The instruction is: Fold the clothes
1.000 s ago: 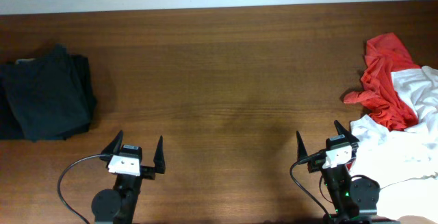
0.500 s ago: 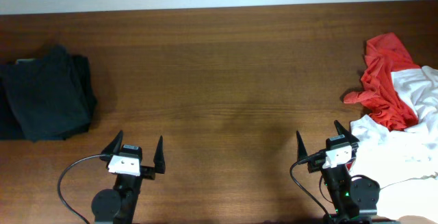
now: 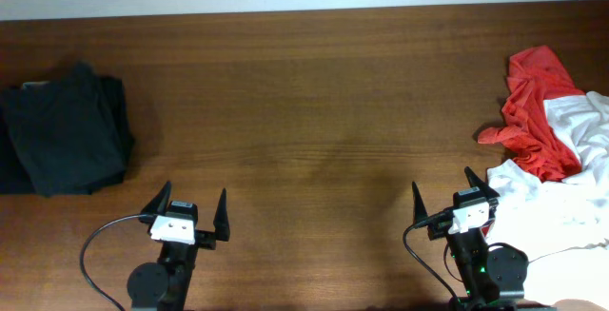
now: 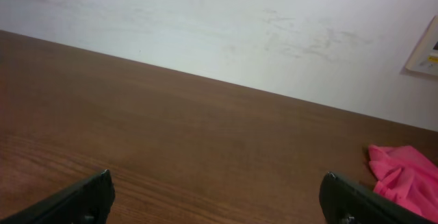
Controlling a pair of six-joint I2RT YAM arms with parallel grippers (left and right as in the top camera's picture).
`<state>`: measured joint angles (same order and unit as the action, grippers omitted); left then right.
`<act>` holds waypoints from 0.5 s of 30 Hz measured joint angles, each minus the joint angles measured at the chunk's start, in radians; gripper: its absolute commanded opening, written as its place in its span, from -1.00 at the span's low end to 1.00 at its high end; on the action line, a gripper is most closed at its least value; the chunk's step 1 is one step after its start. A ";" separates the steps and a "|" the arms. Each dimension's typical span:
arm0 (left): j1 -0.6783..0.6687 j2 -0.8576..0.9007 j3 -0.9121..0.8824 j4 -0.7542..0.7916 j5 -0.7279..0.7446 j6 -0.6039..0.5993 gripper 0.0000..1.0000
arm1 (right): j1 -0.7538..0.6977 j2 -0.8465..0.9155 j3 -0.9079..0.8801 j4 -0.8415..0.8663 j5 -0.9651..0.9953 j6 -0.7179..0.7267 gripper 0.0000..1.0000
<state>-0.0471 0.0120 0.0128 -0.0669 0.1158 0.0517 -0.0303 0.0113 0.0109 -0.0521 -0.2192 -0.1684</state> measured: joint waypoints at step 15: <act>0.000 0.187 0.193 -0.163 0.003 -0.072 0.98 | 0.000 0.074 0.195 -0.356 0.046 0.135 0.97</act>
<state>-0.0471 0.1986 0.2054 -0.2295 0.1192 -0.0208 -0.0303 0.0853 0.2054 -0.4084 -0.1734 -0.0334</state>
